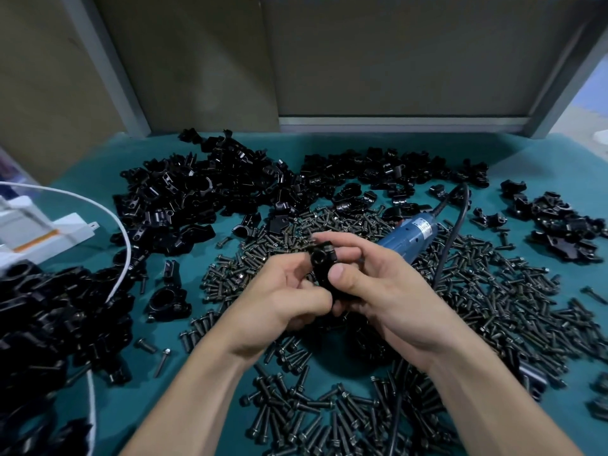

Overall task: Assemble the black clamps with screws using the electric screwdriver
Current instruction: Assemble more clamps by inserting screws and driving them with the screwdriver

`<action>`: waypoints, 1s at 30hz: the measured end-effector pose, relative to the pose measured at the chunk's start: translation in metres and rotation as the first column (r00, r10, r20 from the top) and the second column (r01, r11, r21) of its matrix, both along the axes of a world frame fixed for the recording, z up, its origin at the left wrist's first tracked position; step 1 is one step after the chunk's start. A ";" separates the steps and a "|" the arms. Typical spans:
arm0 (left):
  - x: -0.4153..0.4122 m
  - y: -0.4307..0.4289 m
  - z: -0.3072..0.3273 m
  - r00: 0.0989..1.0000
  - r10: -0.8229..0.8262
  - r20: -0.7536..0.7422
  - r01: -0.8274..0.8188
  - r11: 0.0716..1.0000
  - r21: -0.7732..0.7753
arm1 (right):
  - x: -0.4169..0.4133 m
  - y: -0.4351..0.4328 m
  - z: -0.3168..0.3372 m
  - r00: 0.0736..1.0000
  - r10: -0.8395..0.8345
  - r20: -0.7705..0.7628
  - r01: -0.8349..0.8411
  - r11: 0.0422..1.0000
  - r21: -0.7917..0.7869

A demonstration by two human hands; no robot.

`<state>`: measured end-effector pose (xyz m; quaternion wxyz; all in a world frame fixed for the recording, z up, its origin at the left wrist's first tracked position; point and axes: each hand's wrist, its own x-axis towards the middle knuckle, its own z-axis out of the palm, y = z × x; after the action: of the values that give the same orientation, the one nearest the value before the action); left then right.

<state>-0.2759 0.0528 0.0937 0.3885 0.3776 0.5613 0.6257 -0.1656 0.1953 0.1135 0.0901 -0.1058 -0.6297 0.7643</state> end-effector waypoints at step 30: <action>-0.020 -0.017 -0.001 0.825 -0.377 0.421 0.217 0.899 0.380 | -0.001 0.003 -0.009 0.994 0.036 0.103 -0.040 0.998 0.043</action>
<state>-0.2964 0.0356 0.0930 0.5447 0.3495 0.2718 0.7123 -0.1669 0.1980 0.1048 0.0454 -0.1308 -0.6525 0.7451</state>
